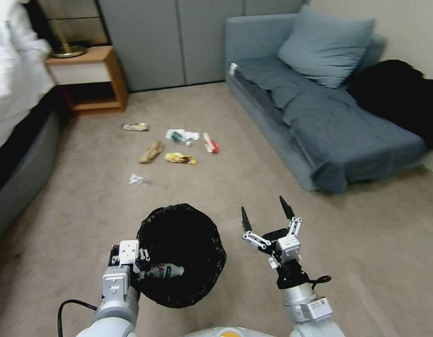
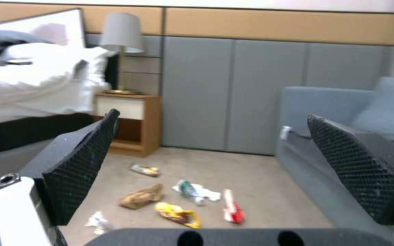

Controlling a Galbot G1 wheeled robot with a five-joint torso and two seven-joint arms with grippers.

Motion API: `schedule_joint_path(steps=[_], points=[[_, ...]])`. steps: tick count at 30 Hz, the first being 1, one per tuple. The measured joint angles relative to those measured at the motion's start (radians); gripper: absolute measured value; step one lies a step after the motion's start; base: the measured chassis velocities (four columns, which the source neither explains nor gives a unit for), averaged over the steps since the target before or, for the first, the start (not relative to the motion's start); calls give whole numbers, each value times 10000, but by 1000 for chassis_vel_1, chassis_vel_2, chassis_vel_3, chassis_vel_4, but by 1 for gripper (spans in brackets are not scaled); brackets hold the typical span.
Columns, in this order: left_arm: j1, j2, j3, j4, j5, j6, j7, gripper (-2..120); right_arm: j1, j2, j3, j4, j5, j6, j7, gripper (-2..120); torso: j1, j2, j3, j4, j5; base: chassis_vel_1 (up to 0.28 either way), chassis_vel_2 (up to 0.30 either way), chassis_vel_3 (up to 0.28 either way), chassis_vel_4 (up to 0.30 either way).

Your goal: Pick up the trash bin, then pick up the garbage from the floor and place it into the trash bin.

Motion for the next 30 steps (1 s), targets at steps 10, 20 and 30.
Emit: schedule_joint_path(steps=[10, 20, 30], points=[[7, -43, 32, 3, 25, -47, -68, 1, -20, 64, -11, -2, -3, 9, -13, 100, -1, 0, -1, 3, 0, 117, 116, 114, 114], [-28, -25, 18, -9, 32, -92, -51, 1, -20, 72, 94, 40, 17, 13, -20, 100, 0, 0, 0, 0, 0, 6, 7, 2, 4], [-8, -40, 21, -27, 32, -115, -61, 1, -67, 103, 156, 17, 17, 131, -144, 100, 0, 0, 0, -1, -1, 0, 0, 0, 0]])
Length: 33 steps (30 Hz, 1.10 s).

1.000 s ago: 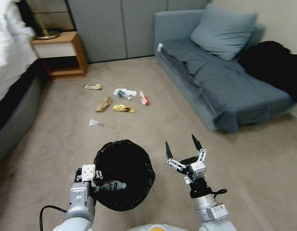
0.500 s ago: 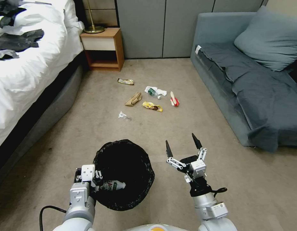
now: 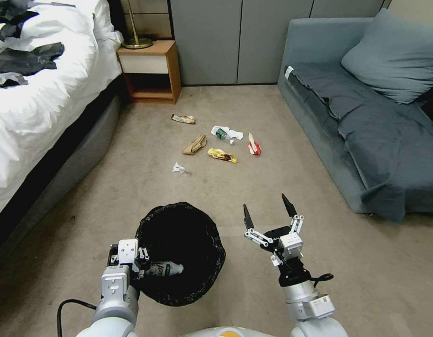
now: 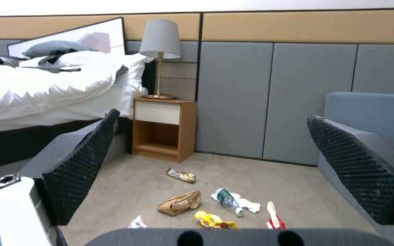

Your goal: Pick up the trash bin, then pick up the garbage from the floor and place it into the trash bin.

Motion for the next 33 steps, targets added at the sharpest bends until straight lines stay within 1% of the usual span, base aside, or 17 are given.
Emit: schedule_joint_path(steps=[7, 13, 20, 23, 24, 25, 26, 27, 28, 29, 31, 32, 33], points=[[12, -2, 6, -3, 14, -3, -5, 1, -6, 16, 22, -62, 0, 134, -29, 100, 0, 0, 0, 0, 0, 0, 0, 0, 0], [4, -3, 7, -23, 18, -4, -5, 1, 71, -49, 100, -55, 26, 135, -32, 100, -2, 0, -1, 0, 1, -106, 99, 107, -103], [-21, -12, 5, -23, 23, -5, -7, 1, 87, -40, 98, -89, 38, 135, -33, 100, -1, 0, 0, 1, 3, -204, 230, 226, -205], [-32, -13, 4, -23, 24, -4, -9, 1, 86, -38, 97, -99, 38, 135, -14, 100, -1, 0, 1, -1, -4, -275, 234, 271, -254], [-33, -12, 4, -24, 23, -4, -9, 1, 95, -34, 96, -112, 38, 135, 9, 100, -2, 0, 0, 3, 9, -299, 259, 276, -280], [-39, -7, 3, -23, 24, -4, -10, 1, 90, -31, 104, -132, 35, 135, 24, 100, -1, 0, 0, -1, -6, -280, 309, 294, -280], [-39, -7, 3, -23, 24, -4, -10, 1, 90, -31, 104, -132, 35, 135, 24, 100, -1, 0, 0, -1, -6, -280, 309, 294, -280], [-40, -6, 3, -25, 23, -4, -9, 1, 87, -31, 103, -133, 29, 135, 27, 100, -1, -1, 1, 2, 5, -280, 312, 310, -295], [-41, -5, 3, -27, 23, -3, -9, 1, 73, -28, 106, -134, 26, 135, 28, 100, -1, -1, 1, -1, 2, -324, 312, 310, -338], [-40, -4, -2, -35, 23, -3, -10, 1, 72, -21, 104, -134, 17, 135, 28, 100, -2, 0, -1, 3, 1, -324, 362, 343, -338], [-41, -3, -1, -45, 23, -3, -10, 1, 65, -14, 104, -133, 7, 138, 28, 100, -1, -1, 1, 0, -6, -370, 362, 352, -341], [-38, -3, -1, -54, 20, -2, -10, 1, 55, -10, 103, -134, -7, 139, 27, 100, -1, -1, 0, 1, 5, -360, 356, 352, -341], [-40, -3, -2, -65, 20, -2, -10, 1, 56, -8, 99, -133, -13, 142, 28, 100, 0, -1, 0, 3, 4, -360, 356, 373, -354]])
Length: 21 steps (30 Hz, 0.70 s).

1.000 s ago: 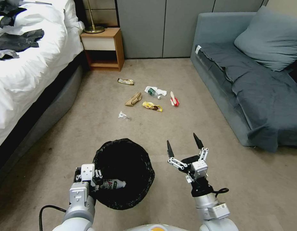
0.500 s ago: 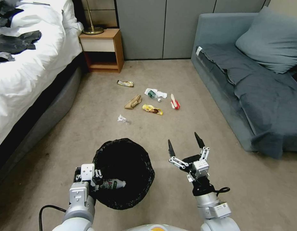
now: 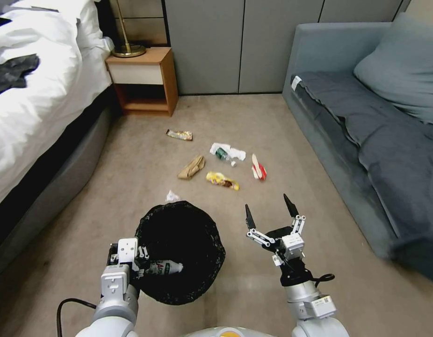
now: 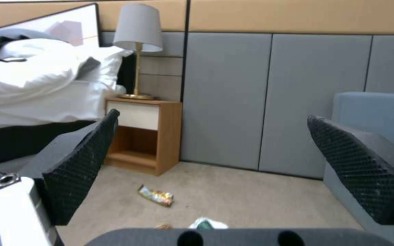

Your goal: Pick up the trash bin, then pick up the garbage from the floor and place it into the trash bin.

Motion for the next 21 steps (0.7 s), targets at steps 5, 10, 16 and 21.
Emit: schedule_joint_path(steps=[5, 10, 16, 21], points=[[-7, 4, -6, -2, -8, 3, 0, 1, -16, 9, -11, 0, -12, 21, -1, 100, 0, 0, -1, -4, -6, -382, 365, 381, -353], [-26, 4, -9, -3, -15, 14, -22, 1, -33, 19, -13, 2, -45, 46, -21, 100, 0, 0, 1, -3, -6, -350, 353, 356, -359], [-31, 1, -16, -7, -22, 27, -40, 1, -29, 27, -19, -11, -67, 74, -45, 100, 0, 0, 0, 0, 0, -328, 331, 323, -332], [-42, -7, -18, -10, -26, 34, -45, 1, -3, 58, -33, -65, -64, 186, -122, 100, 0, 0, -1, -3, -7, -332, 330, 322, -332]])
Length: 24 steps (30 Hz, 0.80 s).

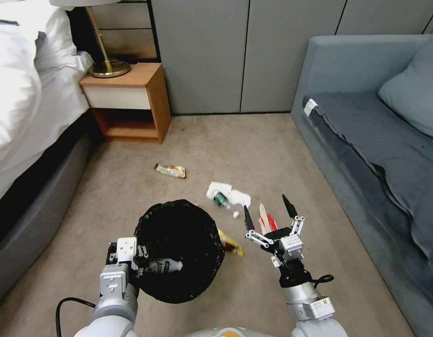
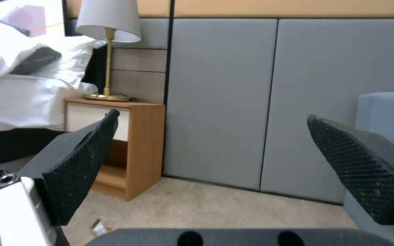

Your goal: Pick up the trash bin, then pick up the garbage from the floor and place it into the trash bin.

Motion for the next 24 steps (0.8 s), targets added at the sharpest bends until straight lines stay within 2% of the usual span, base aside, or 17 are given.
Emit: schedule_joint_path(steps=[6, 9, 24], points=[[-3, -6, 8, 6, 6, 0, -4, 1, 24, 16, 13, -61, 44, 139, -99, 100, 3, -1, 3, 2, 5, -295, 281, 286, -274], [-4, -6, 16, 12, 6, 0, -3, 1, 23, 16, 17, -62, 44, 157, -124, 100, 2, -1, 3, 1, 3, -161, 87, 128, -126], [-53, 9, 9, 47, -14, 9, -3, 1, 32, 49, -18, -99, 53, 163, -174, 100, 0, 0, 0, 1, 3, 29, -21, -31, 24]])
